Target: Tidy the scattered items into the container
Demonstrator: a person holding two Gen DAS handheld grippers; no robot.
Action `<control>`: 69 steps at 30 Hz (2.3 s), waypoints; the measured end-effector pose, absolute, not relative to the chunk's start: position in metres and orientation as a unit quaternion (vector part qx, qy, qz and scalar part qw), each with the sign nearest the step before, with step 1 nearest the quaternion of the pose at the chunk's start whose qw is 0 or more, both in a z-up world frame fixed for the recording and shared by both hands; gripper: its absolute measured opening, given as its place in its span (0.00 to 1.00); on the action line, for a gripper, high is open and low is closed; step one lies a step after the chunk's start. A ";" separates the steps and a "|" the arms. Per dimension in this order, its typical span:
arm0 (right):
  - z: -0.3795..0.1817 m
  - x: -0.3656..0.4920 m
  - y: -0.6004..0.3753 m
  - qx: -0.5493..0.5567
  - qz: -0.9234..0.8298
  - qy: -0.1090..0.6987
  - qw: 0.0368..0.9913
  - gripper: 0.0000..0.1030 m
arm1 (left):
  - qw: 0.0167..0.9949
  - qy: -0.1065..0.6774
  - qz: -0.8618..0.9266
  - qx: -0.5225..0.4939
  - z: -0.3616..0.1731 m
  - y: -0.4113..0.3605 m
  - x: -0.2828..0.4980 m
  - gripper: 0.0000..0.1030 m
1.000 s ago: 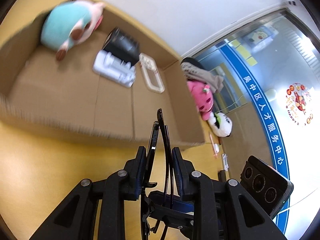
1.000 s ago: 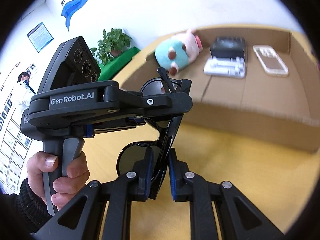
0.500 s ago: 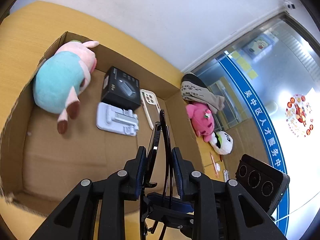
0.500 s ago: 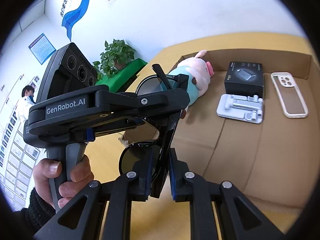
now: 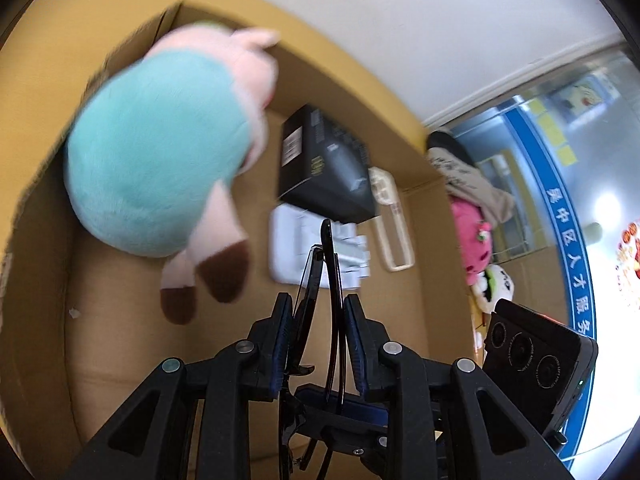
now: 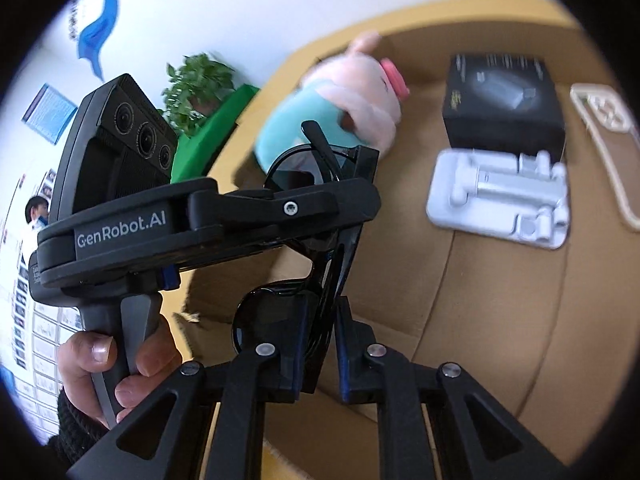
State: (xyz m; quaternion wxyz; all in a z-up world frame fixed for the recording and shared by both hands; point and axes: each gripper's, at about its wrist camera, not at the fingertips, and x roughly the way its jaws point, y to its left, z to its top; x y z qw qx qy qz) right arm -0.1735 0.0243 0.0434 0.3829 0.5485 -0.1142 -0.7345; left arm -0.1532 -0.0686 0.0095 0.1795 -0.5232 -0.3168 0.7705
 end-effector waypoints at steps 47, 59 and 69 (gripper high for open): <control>0.115 -0.028 0.094 0.352 -0.904 0.057 0.237 0.86 | -0.026 -0.010 0.954 -0.298 0.125 -0.012 0.057 1.00; 0.117 -0.015 0.134 0.346 -0.914 0.038 0.210 0.87 | -0.004 -0.036 0.950 -0.309 0.121 0.011 0.075 1.00; 0.120 -0.009 0.145 0.339 -0.916 0.021 0.212 0.87 | -0.012 -0.009 0.953 -0.302 0.131 0.027 0.082 1.00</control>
